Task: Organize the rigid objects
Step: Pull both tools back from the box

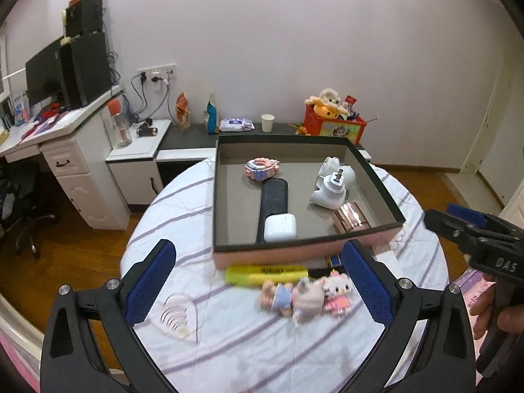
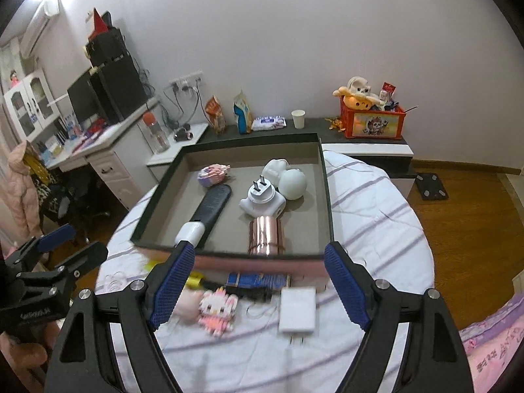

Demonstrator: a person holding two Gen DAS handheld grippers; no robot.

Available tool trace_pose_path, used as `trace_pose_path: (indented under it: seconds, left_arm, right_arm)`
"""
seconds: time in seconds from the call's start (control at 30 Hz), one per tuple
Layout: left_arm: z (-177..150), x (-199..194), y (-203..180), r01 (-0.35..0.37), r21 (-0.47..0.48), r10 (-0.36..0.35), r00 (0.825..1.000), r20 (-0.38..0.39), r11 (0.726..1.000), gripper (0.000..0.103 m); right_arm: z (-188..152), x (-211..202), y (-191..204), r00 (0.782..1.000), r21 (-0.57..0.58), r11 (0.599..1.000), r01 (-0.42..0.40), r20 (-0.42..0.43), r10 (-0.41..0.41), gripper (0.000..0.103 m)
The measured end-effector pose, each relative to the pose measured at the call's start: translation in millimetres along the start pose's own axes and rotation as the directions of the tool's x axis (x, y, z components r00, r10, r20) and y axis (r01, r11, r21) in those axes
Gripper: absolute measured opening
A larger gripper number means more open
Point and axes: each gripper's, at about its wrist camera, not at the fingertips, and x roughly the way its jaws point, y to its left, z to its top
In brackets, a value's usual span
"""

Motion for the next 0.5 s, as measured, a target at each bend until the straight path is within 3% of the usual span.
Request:
trace_pose_path:
  seconds: [0.5]
  left_arm:
    - [-39,-74,-2,-0.019,-0.049,0.022,0.997,0.075,0.999,0.103]
  right_arm:
    - [-49,-82,12,0.994,0.014,0.999,0.038,0.106,-0.039,0.083]
